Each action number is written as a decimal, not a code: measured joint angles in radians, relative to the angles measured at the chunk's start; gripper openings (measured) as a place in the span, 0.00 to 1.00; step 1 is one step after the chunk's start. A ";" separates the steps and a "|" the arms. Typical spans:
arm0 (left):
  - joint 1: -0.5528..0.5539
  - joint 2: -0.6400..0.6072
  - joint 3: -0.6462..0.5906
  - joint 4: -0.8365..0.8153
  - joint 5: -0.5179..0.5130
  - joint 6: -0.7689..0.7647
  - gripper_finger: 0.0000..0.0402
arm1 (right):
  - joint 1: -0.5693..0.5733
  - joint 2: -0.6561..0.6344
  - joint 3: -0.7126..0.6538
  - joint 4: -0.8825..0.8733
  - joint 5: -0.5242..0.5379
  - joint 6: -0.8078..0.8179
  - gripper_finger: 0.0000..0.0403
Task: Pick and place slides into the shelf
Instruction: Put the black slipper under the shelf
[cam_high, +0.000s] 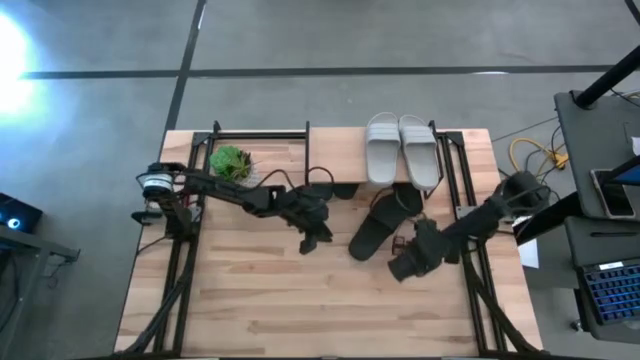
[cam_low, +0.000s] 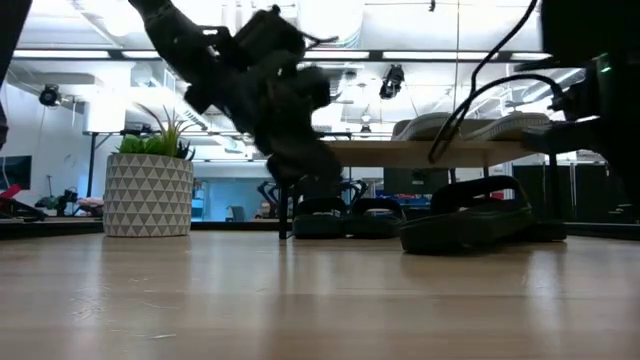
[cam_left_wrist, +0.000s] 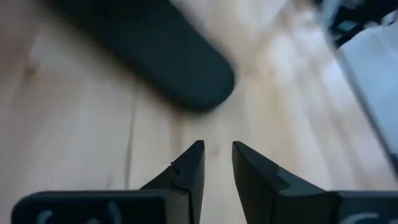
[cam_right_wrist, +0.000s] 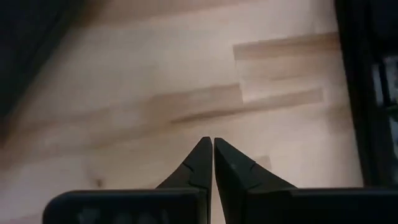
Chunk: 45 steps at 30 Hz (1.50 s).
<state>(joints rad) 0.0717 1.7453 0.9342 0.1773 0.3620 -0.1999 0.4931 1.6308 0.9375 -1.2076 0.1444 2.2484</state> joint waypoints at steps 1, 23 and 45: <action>0.004 0.003 0.003 0.022 0.004 0.013 0.17 | -0.018 -0.013 -0.011 -0.010 0.000 0.000 0.02; 0.019 0.313 0.249 0.049 0.028 0.022 0.17 | -0.349 0.023 0.022 0.020 0.198 -0.504 0.02; 0.019 0.318 0.257 0.051 0.033 0.023 0.17 | -0.316 0.038 0.022 0.141 0.159 -0.406 0.02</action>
<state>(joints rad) 0.0902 2.0632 1.1908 0.2287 0.3950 -0.1772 0.1776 1.6688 0.9592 -1.0664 0.3029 1.8426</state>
